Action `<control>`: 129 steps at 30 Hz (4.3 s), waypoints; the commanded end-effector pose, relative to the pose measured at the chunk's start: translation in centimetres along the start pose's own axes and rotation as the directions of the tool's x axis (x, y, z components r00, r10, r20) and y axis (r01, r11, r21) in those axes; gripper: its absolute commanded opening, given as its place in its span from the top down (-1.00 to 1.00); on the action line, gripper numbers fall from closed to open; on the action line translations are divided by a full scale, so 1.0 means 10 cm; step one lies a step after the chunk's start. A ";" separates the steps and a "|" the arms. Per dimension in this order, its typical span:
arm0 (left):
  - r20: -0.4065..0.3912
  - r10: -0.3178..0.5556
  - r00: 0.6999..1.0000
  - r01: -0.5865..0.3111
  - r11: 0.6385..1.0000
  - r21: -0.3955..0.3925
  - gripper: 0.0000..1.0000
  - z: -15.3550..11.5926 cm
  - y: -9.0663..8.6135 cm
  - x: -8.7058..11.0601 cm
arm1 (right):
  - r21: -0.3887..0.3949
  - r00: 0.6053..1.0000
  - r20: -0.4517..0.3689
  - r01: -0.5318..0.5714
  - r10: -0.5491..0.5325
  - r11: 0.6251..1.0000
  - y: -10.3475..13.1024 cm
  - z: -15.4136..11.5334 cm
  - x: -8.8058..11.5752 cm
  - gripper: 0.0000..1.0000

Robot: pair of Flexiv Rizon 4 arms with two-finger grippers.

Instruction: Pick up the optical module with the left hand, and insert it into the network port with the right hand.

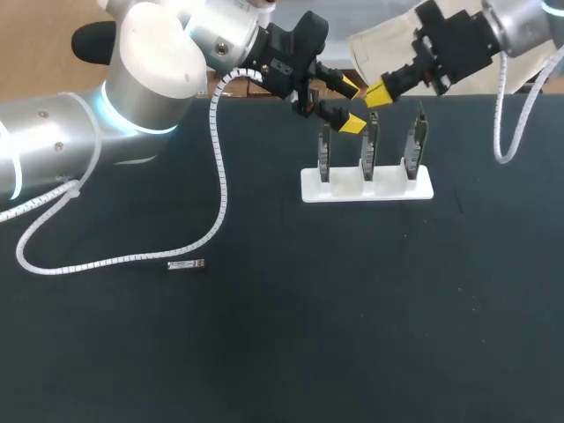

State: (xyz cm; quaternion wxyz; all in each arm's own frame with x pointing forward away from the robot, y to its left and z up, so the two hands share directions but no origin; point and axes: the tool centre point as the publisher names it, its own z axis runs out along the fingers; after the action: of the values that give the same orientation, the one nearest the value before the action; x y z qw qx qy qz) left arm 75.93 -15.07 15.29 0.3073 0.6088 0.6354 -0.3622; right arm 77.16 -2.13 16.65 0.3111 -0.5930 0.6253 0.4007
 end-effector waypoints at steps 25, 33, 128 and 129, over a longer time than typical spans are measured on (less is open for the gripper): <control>0.000 0.001 1.000 -0.001 1.000 -0.004 -1.00 0.00 -0.01 0.00 | -0.007 1.000 -0.018 -0.002 0.002 1.000 0.16 -0.95 0.45 1.00; 0.000 0.001 1.000 -0.001 1.000 -0.004 -1.00 0.00 -0.01 0.00 | -0.016 0.998 -0.065 -0.025 0.024 1.000 0.17 -0.95 0.66 1.00; -0.301 0.117 0.946 -0.214 0.925 -0.313 -1.00 -1.75 -0.66 0.01 | -0.109 0.991 -0.130 -0.053 0.039 0.993 0.01 -0.92 0.81 -1.00; -0.317 0.102 0.943 -0.207 0.926 -0.317 -1.00 -1.83 -0.73 0.06 | -0.109 0.991 -0.130 -0.053 0.039 0.993 0.01 -0.92 0.81 -1.00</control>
State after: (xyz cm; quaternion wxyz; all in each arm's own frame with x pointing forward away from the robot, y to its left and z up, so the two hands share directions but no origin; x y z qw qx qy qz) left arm 74.18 -3.40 22.89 0.3112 0.6617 0.6602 -0.1718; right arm 76.86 -14.15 14.13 0.2283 -0.6192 0.6347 0.4021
